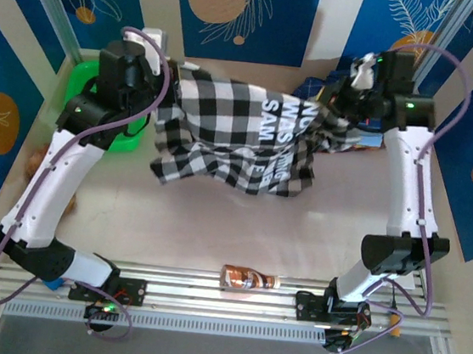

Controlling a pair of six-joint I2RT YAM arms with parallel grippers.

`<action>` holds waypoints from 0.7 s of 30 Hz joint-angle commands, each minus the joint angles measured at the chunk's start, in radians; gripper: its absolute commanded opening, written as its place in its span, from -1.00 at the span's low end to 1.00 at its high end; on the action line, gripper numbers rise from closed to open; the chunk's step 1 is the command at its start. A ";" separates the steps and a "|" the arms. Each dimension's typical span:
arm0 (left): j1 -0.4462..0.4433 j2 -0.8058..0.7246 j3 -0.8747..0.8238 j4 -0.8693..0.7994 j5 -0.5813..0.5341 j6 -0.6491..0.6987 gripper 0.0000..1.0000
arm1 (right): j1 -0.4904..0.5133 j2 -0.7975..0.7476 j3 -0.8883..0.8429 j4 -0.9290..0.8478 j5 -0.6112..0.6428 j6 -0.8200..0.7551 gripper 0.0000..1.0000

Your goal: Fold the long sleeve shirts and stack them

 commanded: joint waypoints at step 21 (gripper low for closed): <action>0.087 -0.074 -0.209 0.154 -0.076 -0.024 -0.85 | 0.075 0.083 -0.112 0.209 0.126 -0.107 -1.00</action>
